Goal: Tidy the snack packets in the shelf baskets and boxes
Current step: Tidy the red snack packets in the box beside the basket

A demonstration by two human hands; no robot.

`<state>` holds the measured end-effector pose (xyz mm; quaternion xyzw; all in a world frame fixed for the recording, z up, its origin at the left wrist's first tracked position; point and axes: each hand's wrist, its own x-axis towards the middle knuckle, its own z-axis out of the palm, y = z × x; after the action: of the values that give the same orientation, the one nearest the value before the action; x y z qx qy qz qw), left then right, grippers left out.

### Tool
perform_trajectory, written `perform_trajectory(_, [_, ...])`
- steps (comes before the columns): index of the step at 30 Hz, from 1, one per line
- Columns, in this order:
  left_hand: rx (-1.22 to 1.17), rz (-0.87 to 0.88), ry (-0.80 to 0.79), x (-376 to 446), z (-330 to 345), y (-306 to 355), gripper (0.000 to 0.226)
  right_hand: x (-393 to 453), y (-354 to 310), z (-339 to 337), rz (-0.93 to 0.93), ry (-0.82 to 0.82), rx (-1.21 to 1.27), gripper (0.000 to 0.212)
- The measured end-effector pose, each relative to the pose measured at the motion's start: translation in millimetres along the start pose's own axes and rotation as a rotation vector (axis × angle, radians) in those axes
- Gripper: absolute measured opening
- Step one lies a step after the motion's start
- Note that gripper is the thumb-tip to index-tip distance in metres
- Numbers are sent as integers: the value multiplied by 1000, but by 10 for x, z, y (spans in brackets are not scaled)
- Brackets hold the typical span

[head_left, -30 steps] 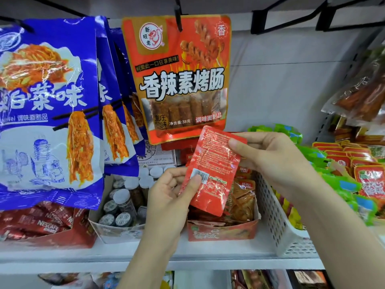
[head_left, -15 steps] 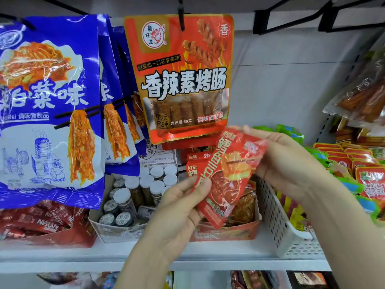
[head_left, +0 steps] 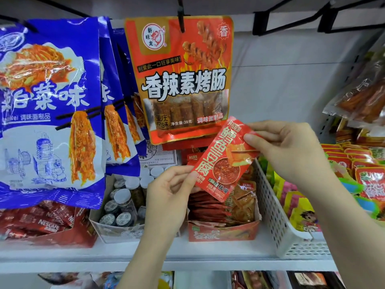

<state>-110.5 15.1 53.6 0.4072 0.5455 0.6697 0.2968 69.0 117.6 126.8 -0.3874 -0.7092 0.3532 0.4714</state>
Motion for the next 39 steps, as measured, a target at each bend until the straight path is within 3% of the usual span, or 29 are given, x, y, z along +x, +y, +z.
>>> perform_trajectory(4, [440, 163, 47, 64, -56, -127, 17, 9, 45, -1, -108, 176, -145, 26])
perform_trajectory(9, [873, 185, -344, 20, 3, -263, 48, 16, 237, 156, -146, 185, -207, 19])
perform_trajectory(18, [853, 163, -469, -9, -111, -263, 43, -155, 627, 640, -234, -52, -375, 13])
perform_trajectory(21, [839, 196, -430, -8, -129, -258, 38, -167, 668, 701, -204, -217, -441, 13])
perform_trajectory(25, [853, 300, -231, 24, -142, -258, 38, -135, 663, 751, -184, -362, -443, 16])
perform_trajectory(29, [879, 191, -352, 26, -166, -316, 50, -95, 625, 751, -88, -572, -445, 23])
perform_trajectory(31, [908, 169, -404, 26, -195, -348, 48, -22, 605, 689, -27, -489, -437, 31])
perform_trajectory(35, [918, 149, -421, 33, -238, -352, 51, 96, 620, 626, -53, -150, -495, 14])
perform_trajectory(39, [910, 128, -460, 24, -263, -348, 53, 68, 713, 754, -100, -218, -646, 27])
